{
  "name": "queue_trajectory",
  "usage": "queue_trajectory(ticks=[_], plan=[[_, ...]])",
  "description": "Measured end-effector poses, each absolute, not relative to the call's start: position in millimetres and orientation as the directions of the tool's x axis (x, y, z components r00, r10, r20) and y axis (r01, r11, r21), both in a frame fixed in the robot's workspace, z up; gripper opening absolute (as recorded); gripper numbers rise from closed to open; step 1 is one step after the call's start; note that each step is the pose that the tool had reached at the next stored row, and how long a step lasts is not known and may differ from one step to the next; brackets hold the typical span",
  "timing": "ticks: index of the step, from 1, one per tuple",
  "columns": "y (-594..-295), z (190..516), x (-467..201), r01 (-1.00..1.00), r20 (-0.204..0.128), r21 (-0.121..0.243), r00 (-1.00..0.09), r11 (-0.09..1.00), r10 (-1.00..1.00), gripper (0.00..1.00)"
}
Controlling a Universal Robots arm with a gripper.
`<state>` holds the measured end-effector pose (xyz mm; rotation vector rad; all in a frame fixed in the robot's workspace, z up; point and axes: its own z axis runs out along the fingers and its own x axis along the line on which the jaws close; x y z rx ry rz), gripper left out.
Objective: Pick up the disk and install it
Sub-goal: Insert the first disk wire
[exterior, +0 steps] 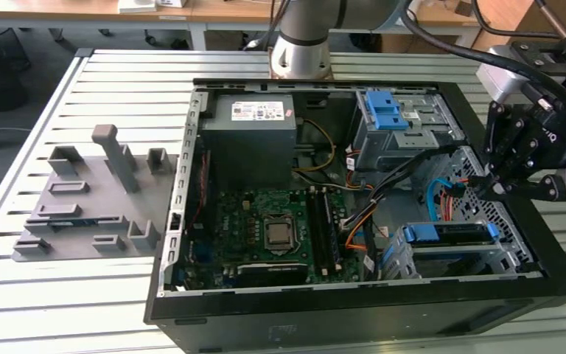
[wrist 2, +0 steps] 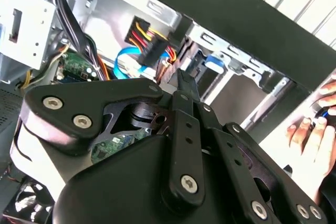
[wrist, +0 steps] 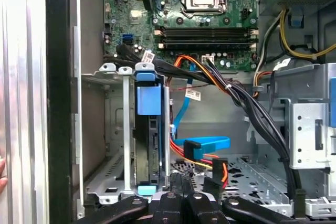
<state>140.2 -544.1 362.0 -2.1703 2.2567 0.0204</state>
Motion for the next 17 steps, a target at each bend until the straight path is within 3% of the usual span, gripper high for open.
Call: queue_trajectory(ticks=[17], plan=[[-517.8, 364.8, 143.1, -0.999, -0.009, 0.002, -0.039, 0.039, -0.999, 0.11]])
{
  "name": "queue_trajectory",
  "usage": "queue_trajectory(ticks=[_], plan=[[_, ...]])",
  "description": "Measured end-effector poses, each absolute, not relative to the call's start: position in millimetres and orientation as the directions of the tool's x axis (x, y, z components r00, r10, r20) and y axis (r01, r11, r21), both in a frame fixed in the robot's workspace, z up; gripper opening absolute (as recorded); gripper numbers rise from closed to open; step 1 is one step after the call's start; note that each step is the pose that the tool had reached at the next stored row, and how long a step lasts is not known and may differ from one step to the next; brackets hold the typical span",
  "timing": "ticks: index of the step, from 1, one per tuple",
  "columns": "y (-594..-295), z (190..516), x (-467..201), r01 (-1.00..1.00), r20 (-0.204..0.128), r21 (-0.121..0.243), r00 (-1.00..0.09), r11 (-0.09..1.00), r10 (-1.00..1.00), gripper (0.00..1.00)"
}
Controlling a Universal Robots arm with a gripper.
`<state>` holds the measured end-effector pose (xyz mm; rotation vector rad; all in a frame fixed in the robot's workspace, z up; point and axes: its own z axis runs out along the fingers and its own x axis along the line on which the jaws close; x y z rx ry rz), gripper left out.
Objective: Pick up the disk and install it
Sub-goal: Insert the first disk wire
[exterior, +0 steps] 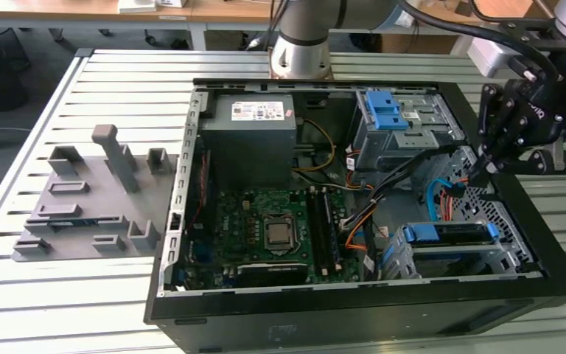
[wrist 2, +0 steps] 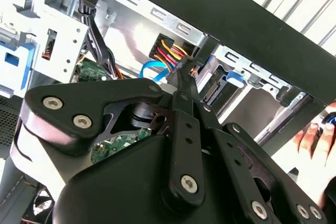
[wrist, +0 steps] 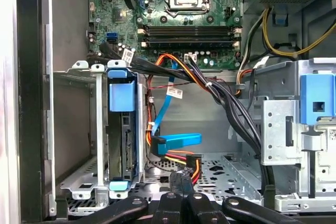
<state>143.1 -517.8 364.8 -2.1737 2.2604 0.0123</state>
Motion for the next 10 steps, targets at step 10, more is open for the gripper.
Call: queue_trajectory(ticks=[10], plan=[[-512.3, 364.8, 143.3, -0.999, 0.015, 0.001, -0.039, 0.039, -0.999, 0.11]])
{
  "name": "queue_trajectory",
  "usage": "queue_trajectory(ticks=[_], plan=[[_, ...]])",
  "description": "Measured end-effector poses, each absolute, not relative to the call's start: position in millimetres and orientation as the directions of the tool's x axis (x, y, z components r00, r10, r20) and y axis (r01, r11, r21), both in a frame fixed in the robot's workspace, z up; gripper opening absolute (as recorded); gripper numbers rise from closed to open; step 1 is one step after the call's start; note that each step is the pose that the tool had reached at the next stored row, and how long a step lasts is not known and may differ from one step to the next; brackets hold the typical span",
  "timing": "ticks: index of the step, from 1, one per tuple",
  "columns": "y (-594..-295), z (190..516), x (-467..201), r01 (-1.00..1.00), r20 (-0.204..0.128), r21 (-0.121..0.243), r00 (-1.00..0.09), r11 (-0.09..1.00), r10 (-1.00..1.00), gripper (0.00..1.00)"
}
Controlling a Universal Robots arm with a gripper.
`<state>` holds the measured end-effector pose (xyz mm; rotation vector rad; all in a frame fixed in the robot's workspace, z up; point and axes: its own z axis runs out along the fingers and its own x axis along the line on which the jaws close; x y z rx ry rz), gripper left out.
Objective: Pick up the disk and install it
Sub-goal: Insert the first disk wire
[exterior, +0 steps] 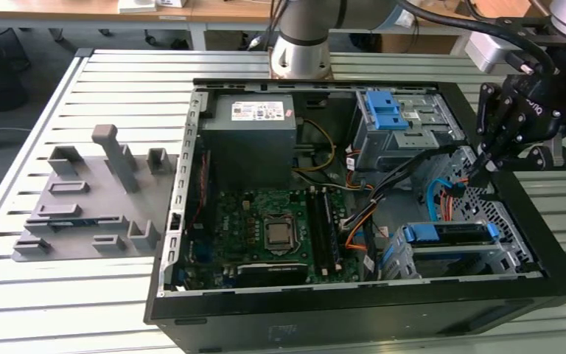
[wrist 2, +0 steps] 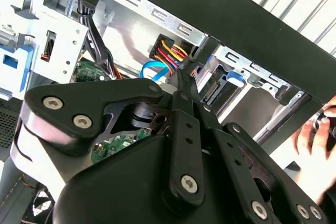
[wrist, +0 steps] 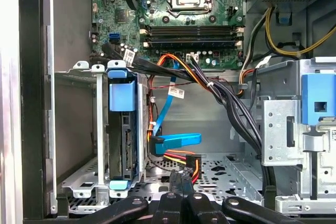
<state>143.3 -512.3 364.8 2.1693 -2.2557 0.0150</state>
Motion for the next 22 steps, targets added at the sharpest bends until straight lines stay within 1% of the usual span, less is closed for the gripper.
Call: queue_trajectory(ticks=[2, 5, 6, 12, 17, 22], plan=[[-512.2, 364.8, 143.3, -0.999, 0.016, 0.001, -0.039, 0.039, -0.999, 0.11], [-510.9, 364.8, 143.3, -0.999, 0.035, 0.001, -0.039, 0.039, -0.999, 0.11], [-509.8, 364.8, 143.3, -0.999, 0.041, 0.000, -0.039, 0.039, -0.998, 0.17], [-498.8, 364.1, 143.3, -0.999, 0.054, 0.000, -0.039, 0.039, -0.998, 0.17], [-498.3, 360.8, 143.3, -0.999, 0.088, -0.001, -0.039, 0.039, -0.995, 0.17], [-498.2, 358.3, 143.3, -0.999, 0.095, -0.002, -0.039, 0.039, -0.995, 0.17]])
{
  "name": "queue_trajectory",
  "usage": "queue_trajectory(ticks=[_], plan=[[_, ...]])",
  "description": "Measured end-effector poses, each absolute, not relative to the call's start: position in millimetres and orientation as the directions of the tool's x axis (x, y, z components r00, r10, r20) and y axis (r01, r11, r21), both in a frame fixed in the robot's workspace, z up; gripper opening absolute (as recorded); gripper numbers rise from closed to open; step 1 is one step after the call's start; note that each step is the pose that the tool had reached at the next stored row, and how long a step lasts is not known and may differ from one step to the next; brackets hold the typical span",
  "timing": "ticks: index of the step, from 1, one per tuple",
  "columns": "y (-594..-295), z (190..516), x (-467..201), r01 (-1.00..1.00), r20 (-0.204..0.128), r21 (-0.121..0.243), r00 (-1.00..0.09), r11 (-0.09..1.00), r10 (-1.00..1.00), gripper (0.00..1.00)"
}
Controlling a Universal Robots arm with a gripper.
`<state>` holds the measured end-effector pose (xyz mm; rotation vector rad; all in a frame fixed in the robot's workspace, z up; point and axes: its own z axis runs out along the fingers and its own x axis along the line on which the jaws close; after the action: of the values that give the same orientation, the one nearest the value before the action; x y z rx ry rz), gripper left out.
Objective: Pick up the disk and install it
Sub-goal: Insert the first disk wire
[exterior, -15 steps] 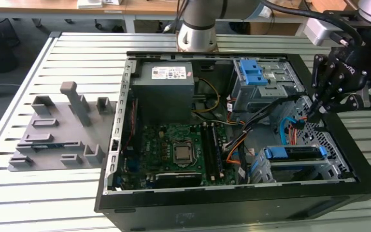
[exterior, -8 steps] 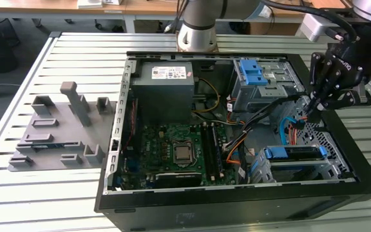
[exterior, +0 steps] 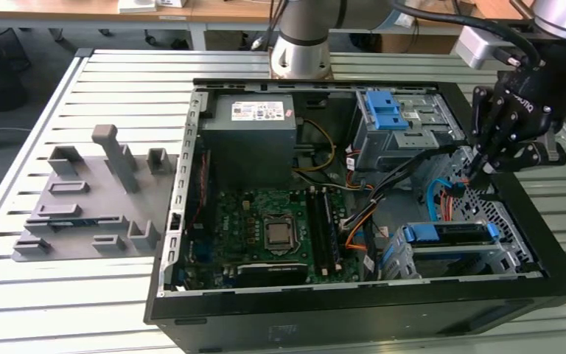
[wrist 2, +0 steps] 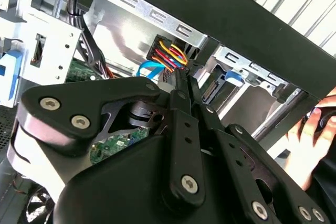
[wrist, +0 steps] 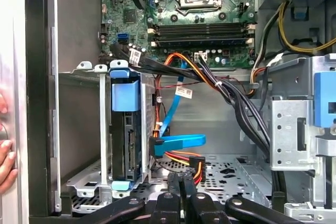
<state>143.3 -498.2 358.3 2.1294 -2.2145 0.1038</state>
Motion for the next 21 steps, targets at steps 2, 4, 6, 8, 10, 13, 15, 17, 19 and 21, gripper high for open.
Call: queue_trajectory(ticks=[2, 4, 6, 8, 10, 13, 15, 17, 19, 21], plan=[[-498.2, 358.1, 143.3, -0.999, 0.108, -0.003, -0.039, 0.039, -0.993, 0.17], [-498.2, 357.9, 143.4, -0.999, 0.132, -0.005, -0.039, 0.039, -0.990, 0.17], [-498.3, 357.3, 143.3, -0.999, 0.142, -0.005, -0.039, 0.039, -0.989, 0.17], [-498.2, 356.8, 143.3, -0.999, 0.143, -0.006, -0.039, 0.039, -0.989, 0.17], [-498.2, 356.5, 143.3, -0.999, 0.143, -0.006, -0.039, 0.039, -0.989, 0.17], [-498.3, 356.3, 143.3, -0.999, 0.143, -0.005, -0.039, 0.039, -0.989, 0.17], [-498.2, 356.3, 143.3, -0.999, 0.143, -0.005, -0.039, 0.039, -0.989, 0.18], [-498.2, 356.3, 143.3, -0.999, 0.143, -0.005, -0.039, 0.039, -0.989, 0.25], [-498.3, 356.3, 143.3, -0.999, 0.143, -0.006, -0.039, 0.039, -0.989, 0.25], [-498.2, 356.2, 143.3, -0.999, 0.143, -0.005, -0.039, 0.039, -0.989, 0.25]])
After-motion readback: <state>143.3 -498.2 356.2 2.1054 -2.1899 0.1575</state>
